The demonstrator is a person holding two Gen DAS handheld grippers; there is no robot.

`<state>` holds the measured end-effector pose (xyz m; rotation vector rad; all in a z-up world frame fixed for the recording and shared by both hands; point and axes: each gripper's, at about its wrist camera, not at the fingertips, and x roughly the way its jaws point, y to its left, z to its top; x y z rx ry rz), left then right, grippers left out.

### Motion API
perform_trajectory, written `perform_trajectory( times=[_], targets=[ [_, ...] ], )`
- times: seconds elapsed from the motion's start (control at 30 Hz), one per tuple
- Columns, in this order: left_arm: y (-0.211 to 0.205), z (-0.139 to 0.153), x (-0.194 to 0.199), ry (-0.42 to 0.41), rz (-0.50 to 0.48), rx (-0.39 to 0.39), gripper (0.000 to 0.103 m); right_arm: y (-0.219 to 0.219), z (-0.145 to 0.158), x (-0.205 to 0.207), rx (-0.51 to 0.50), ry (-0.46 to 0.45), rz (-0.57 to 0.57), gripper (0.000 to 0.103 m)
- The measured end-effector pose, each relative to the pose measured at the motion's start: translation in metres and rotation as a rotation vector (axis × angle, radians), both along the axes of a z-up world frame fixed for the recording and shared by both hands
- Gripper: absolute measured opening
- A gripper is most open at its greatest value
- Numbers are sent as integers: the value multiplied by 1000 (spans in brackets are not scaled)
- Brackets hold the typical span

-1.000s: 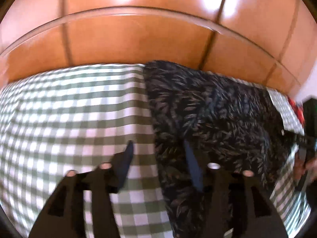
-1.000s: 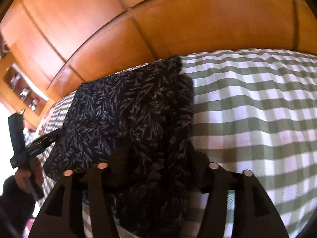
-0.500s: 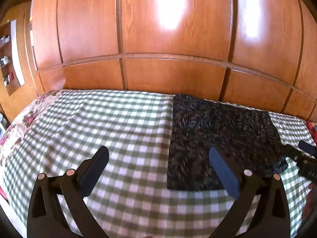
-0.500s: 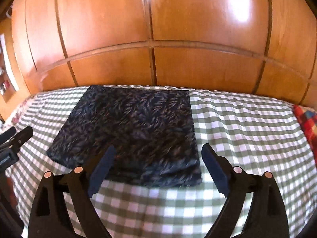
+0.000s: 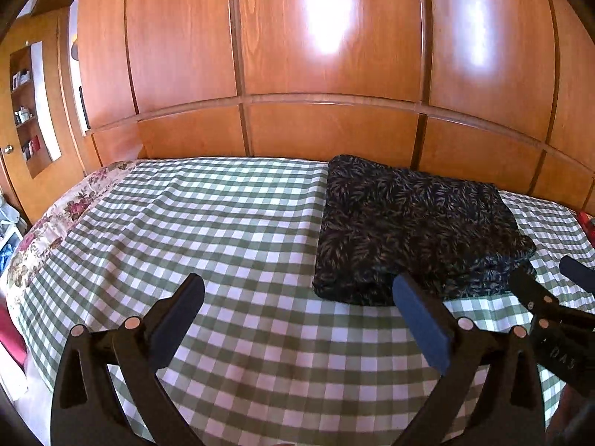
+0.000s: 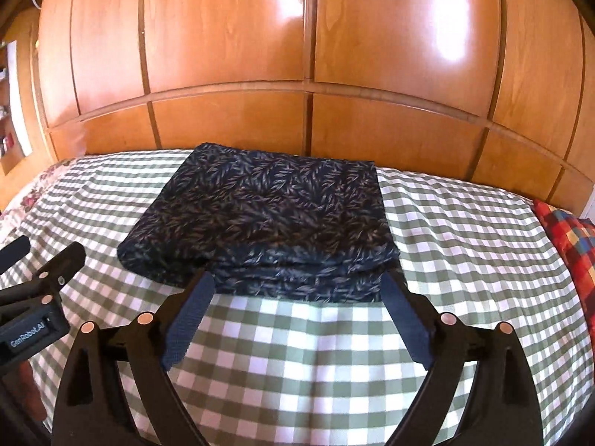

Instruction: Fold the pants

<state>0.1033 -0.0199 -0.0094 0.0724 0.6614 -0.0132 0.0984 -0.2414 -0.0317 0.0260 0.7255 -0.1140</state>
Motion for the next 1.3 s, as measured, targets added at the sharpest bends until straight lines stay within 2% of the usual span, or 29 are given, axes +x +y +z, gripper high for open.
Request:
perform_trajectory(
  times=[0.53,0.6,1.3],
  targets=[
    [-2,4,-18,-15,4,7,101,8,-3,-13,-60,4,-21,90],
    [-2,5,-19,-22,7,12,101,6,-3,-14,-60,9,-30,93],
    [3,13,-28,-55,19,19,101,3,2,-20,-52,-15,-52,93]
  ],
)
